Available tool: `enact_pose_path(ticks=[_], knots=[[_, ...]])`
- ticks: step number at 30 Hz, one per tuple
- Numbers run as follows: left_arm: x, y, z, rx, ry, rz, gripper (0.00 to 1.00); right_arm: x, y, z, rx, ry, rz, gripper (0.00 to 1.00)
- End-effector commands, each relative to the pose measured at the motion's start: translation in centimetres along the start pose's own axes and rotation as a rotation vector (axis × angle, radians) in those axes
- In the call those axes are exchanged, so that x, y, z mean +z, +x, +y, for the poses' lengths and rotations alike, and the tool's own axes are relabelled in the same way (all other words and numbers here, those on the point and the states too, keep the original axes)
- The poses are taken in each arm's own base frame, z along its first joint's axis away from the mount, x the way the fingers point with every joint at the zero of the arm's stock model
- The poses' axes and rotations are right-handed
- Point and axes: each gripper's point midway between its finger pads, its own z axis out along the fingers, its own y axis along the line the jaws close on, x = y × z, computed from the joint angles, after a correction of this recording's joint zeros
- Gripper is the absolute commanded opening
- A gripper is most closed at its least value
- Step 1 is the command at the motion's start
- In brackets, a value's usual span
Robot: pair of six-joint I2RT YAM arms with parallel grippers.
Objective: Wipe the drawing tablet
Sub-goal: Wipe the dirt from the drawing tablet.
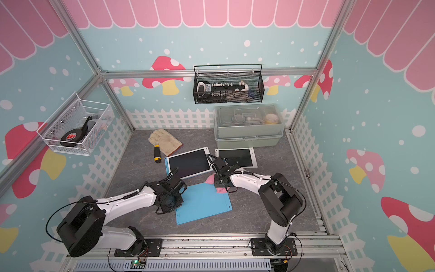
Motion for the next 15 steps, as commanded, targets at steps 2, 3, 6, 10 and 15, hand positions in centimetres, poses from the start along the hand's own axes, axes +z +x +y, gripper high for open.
enact_pose_path(ticks=[2,3,6,10,15], knots=[[2.6,1.1,3.7,-0.012,-0.151,0.031,0.24,-0.1,0.6,9.7,-0.141,-0.161,0.017,0.0],[2.6,1.1,3.5,-0.014,-0.147,0.031,0.24,-0.4,0.4,10.9,-0.133,-0.186,0.017,0.0],[2.6,1.1,3.3,-0.023,-0.14,0.032,0.23,1.3,1.1,10.6,-0.09,-0.16,0.061,0.0],[2.7,1.2,3.4,-0.039,-0.139,0.033,0.22,1.4,1.2,4.4,-0.008,-0.095,0.102,0.0],[2.9,1.3,3.7,-0.057,-0.136,0.031,0.22,-1.1,2.0,-2.9,-0.004,0.012,0.097,0.0]])
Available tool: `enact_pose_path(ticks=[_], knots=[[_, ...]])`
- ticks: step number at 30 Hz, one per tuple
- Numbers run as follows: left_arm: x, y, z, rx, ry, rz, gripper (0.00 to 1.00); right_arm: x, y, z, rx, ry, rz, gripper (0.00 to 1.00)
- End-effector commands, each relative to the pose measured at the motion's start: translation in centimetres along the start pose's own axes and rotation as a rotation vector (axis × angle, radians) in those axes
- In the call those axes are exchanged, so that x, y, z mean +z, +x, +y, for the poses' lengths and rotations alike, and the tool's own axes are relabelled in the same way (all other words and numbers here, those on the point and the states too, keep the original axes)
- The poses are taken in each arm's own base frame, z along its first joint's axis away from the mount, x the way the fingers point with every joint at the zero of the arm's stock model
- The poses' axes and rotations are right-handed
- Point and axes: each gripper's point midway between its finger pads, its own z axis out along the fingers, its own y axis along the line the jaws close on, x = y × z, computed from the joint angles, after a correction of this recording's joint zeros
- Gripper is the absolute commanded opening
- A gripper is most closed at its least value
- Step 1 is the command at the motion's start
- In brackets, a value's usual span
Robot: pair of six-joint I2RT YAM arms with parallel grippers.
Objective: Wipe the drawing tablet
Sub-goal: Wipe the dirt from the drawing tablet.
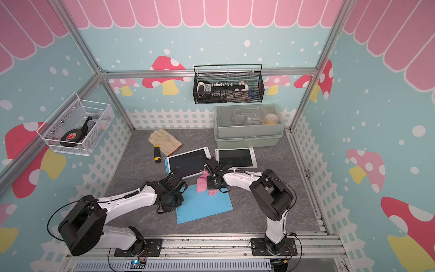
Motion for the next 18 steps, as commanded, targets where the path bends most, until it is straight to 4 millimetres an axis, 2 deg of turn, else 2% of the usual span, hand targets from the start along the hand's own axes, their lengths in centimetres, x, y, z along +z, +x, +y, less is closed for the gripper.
enact_pose_path(ticks=[1,3,5,8,10,11,13,15,18], knots=[[2.8,1.4,4.1,-0.032,-0.141,0.036,0.22,-2.7,1.5,-3.6,-0.052,0.1,0.012,0.0],[2.8,1.4,3.9,-0.035,-0.136,0.037,0.22,-3.2,2.1,-2.8,-0.1,0.087,0.015,0.0],[2.8,1.4,3.7,-0.034,-0.13,0.037,0.22,-3.1,3.0,0.0,-0.168,0.062,0.021,0.0],[2.7,1.4,3.6,-0.039,-0.125,0.037,0.22,-2.0,4.8,5.5,-0.222,-0.028,0.059,0.0],[2.8,1.4,3.5,-0.042,-0.119,0.043,0.21,-1.3,5.8,7.7,-0.203,-0.084,0.081,0.0],[2.8,1.5,3.4,-0.042,-0.116,0.044,0.21,-1.0,6.1,7.8,-0.179,-0.097,0.09,0.0],[2.8,1.5,3.4,-0.042,-0.116,0.044,0.21,-0.8,6.3,6.4,-0.145,-0.073,0.092,0.0],[2.8,1.5,3.4,-0.042,-0.114,0.043,0.21,-1.1,6.3,3.5,-0.123,-0.014,0.102,0.0],[2.8,1.5,3.4,-0.041,-0.114,0.043,0.21,-2.1,6.5,-2.1,-0.049,0.067,0.115,0.0]])
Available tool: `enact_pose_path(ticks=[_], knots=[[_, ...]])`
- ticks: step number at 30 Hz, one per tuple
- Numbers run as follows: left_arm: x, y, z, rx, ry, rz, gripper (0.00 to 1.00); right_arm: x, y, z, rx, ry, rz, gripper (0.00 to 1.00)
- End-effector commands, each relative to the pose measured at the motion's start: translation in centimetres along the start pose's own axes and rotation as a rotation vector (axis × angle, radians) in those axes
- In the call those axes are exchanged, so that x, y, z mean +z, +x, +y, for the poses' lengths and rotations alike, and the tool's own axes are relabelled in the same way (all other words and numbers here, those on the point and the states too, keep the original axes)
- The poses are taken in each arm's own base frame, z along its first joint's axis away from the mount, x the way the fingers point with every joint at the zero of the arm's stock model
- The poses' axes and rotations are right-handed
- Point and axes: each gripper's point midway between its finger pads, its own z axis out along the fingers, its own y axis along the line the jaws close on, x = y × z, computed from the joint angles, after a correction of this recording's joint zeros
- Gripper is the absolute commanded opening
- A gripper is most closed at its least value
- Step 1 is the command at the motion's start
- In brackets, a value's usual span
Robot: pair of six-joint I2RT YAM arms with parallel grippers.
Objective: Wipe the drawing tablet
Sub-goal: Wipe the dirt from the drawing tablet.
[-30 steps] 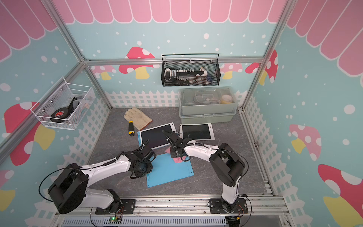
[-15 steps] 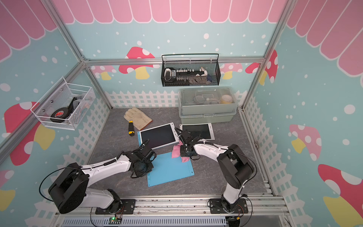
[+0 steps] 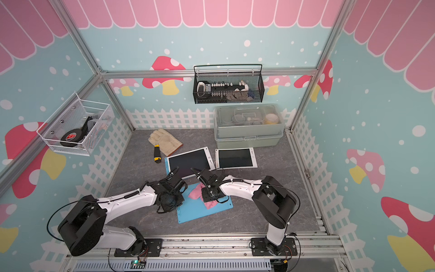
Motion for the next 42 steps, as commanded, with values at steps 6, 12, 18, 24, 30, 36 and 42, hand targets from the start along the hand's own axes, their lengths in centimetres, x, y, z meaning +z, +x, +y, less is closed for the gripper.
enact_pose_path(ticks=[6,12,18,24,30,36,42], knots=[[2.6,1.5,3.7,-0.021,-0.12,0.045,0.21,-3.4,2.8,-6.2,0.014,0.138,0.018,0.0],[2.5,1.4,3.4,-0.023,-0.106,0.042,0.2,-2.1,2.8,4.5,-0.108,-0.029,0.002,0.0],[2.6,1.4,3.4,-0.008,-0.107,0.041,0.19,-1.5,3.3,0.1,0.02,0.024,0.028,0.0],[2.4,1.2,3.1,0.024,-0.097,0.036,0.2,-3.7,4.3,-7.5,0.111,0.096,0.029,0.0],[2.0,0.7,2.8,0.074,-0.085,0.012,0.2,-2.9,2.6,1.0,-0.021,-0.048,0.013,0.0],[1.2,-0.2,1.4,0.141,-0.03,-0.033,0.18,-0.3,1.6,9.2,0.017,-0.253,0.038,0.0],[1.4,-0.4,2.0,0.151,-0.032,-0.035,0.17,0.2,0.1,1.3,0.142,-0.139,0.044,0.0]])
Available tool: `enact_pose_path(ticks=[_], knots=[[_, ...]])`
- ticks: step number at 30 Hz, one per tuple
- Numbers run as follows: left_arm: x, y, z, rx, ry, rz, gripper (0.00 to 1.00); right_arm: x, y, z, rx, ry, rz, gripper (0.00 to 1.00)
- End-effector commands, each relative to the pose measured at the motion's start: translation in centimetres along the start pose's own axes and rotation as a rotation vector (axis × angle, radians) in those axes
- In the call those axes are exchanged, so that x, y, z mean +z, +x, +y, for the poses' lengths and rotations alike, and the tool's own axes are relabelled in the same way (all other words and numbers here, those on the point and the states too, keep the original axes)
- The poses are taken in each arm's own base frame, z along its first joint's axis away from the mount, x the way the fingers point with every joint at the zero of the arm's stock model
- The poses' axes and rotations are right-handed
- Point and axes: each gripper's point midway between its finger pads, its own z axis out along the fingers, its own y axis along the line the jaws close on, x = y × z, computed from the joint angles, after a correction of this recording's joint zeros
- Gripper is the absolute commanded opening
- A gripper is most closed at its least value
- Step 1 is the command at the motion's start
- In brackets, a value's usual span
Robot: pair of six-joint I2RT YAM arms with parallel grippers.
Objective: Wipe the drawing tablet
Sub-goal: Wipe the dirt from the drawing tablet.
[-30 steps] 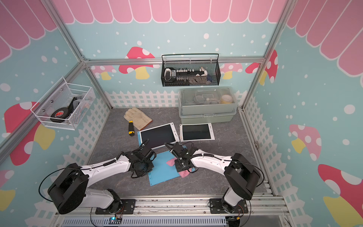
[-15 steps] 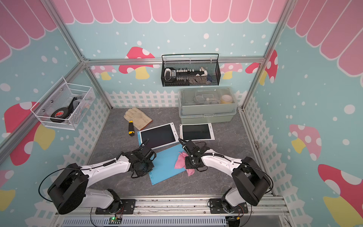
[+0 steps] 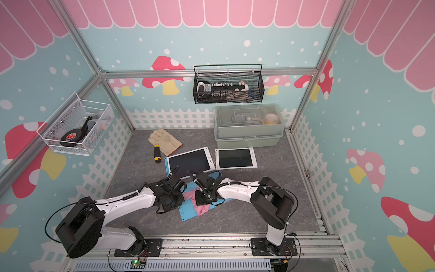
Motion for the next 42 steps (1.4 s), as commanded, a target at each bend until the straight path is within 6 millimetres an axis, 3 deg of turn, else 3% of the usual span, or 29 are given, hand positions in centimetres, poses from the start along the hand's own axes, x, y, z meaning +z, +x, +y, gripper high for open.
enact_pose_path(ticks=[1,3,6,8,12,13,14,16,18,21,24,26,29,32,35,38,42], knots=[[1.5,0.5,3.1,0.022,-0.098,0.005,0.17,-1.6,-0.9,-5.5,0.108,0.086,-0.02,0.0],[1.5,0.6,3.4,0.018,-0.1,0.011,0.16,-2.8,-1.0,-7.1,0.099,0.126,-0.028,0.0],[1.5,0.6,3.7,0.021,-0.098,0.008,0.16,-3.5,-1.5,-6.0,0.048,0.125,-0.037,0.0],[1.5,0.6,3.7,0.021,-0.092,0.006,0.16,-2.8,-1.8,-3.4,-0.001,0.094,-0.042,0.0],[1.6,0.6,3.3,0.031,-0.065,0.011,0.12,0.8,-2.6,4.1,-0.067,-0.036,-0.008,0.0],[1.6,0.6,3.1,0.034,-0.057,0.012,0.11,0.9,-3.1,5.6,-0.059,-0.076,-0.017,0.0],[1.6,0.5,3.0,0.037,-0.051,0.014,0.11,2.4,-3.2,5.7,-0.031,-0.089,-0.002,0.0],[1.5,0.5,2.8,0.044,-0.041,0.013,0.11,3.0,-4.3,5.4,0.015,-0.105,-0.014,0.0],[1.5,0.5,2.9,0.04,-0.041,0.012,0.11,3.1,-5.5,3.1,0.082,-0.097,-0.022,0.0],[1.6,0.5,3.3,0.031,-0.044,0.013,0.11,1.7,-6.5,-1.5,0.151,-0.052,-0.057,0.0],[1.8,0.6,3.5,0.028,-0.044,0.017,0.11,-0.6,-6.9,-3.6,0.125,-0.002,-0.089,0.0],[1.8,0.6,3.5,0.03,-0.041,0.02,0.11,-0.8,-6.7,-2.9,0.095,-0.012,-0.08,0.0],[1.8,0.6,3.4,0.03,-0.036,0.021,0.11,0.3,-6.8,0.8,0.033,-0.055,-0.071,0.0],[1.8,0.6,3.4,0.03,-0.033,0.021,0.11,2.9,-7.3,5.2,0.024,-0.131,-0.051,0.0],[1.6,0.6,3.4,0.027,-0.026,0.016,0.11,4.6,-8.5,7.2,0.087,-0.215,-0.055,0.0],[1.6,0.6,3.7,0.014,-0.026,0.013,0.11,5.1,-9.5,6.0,0.133,-0.223,-0.056,0.0],[1.6,0.8,4.1,-0.004,-0.031,0.019,0.11,3.3,-9.9,1.7,0.178,-0.171,-0.088,0.0]])
